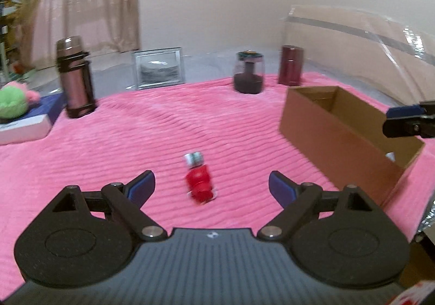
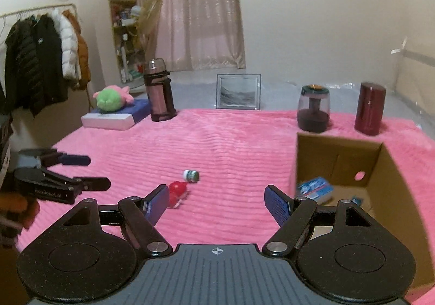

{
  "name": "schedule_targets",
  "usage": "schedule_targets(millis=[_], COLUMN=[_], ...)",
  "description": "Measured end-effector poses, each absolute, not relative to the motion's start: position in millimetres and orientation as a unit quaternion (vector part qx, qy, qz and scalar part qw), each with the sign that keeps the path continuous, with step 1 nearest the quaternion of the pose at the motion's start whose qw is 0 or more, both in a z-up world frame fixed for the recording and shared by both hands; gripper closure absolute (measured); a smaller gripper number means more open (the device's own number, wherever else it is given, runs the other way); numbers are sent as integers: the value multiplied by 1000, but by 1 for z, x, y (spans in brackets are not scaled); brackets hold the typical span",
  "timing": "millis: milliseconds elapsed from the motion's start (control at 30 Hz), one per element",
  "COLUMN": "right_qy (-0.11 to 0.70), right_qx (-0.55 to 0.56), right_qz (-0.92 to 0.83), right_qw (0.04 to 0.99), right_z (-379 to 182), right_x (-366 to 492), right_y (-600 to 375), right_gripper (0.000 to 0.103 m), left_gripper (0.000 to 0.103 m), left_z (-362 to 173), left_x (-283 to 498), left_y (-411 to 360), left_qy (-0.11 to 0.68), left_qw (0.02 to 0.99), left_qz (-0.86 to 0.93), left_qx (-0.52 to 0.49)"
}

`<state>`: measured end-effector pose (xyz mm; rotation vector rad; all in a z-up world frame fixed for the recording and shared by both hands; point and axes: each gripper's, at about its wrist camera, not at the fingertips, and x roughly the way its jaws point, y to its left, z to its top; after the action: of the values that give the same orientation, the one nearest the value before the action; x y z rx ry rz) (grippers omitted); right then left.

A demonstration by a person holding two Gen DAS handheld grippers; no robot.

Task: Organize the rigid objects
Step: 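Move both open tools back toward the red figurine and salve jar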

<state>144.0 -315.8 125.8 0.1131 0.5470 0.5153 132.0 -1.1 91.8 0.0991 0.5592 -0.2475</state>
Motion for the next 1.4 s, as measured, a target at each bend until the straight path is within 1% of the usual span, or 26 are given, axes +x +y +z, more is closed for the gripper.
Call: schedule_targets(millis=[167,467,967,1400], right_qy=[269,297,318,329], right_qx=[65,62,76,67], right_qz=[244,233,220,219], right_qw=[930,924,919,916], right_z=[110,81,49,24], right_x=[136,139,166,201], right_y=[-298,-270,-235,-186], right_gripper=[29,29,29,29], left_gripper=[14,14,14,14], left_z=[74,48,20,1], left_x=[130,136,153,181], left_y=[11,23,42,66], left_qy=[283,306,332,343], left_qw=[953,948,940,935], left_qz=[-100,-86,-83,-88], left_qx=[31,13,8,13])
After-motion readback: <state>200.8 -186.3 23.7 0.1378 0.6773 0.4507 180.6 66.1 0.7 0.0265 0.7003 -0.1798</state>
